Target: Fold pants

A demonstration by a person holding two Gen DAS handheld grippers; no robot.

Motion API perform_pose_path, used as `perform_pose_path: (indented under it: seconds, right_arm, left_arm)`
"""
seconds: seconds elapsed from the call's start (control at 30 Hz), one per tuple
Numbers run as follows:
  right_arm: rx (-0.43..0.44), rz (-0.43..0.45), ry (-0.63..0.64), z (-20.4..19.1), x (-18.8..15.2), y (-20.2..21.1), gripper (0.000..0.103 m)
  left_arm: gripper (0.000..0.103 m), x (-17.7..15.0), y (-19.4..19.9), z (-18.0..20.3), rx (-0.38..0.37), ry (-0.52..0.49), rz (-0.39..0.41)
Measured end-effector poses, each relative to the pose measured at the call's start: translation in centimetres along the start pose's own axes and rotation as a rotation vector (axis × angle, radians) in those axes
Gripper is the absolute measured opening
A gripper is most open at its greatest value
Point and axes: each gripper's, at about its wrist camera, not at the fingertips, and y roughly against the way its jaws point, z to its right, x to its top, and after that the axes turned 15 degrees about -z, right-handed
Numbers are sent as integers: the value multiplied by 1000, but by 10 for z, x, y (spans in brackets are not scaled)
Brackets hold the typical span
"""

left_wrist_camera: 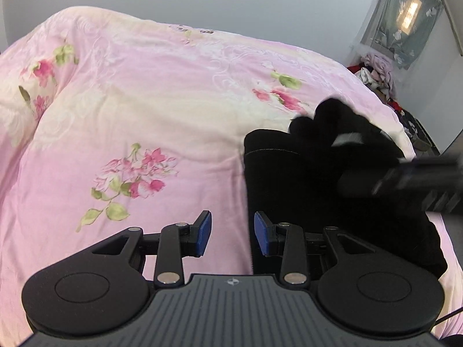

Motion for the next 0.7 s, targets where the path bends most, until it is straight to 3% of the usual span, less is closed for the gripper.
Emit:
perform_pose_path:
  seconds: [0.1, 0.27, 0.43, 0.7]
  right_arm:
    - [-6, -65, 39, -3, -16, -39, 23]
    - [111, -95, 58, 1, -28, -46, 56]
    - [186, -133, 13, 16, -29, -18, 58]
    - [-55, -53, -33, 77, -22, 17, 51]
  left_arm:
    - [41, -2, -5, -12, -24, 4, 4]
    - [41, -2, -14, -18, -73, -4, 12]
    - [41, 4, -9, -5, -175, -27, 49]
    - [41, 25, -29, 33, -283, -41, 26]
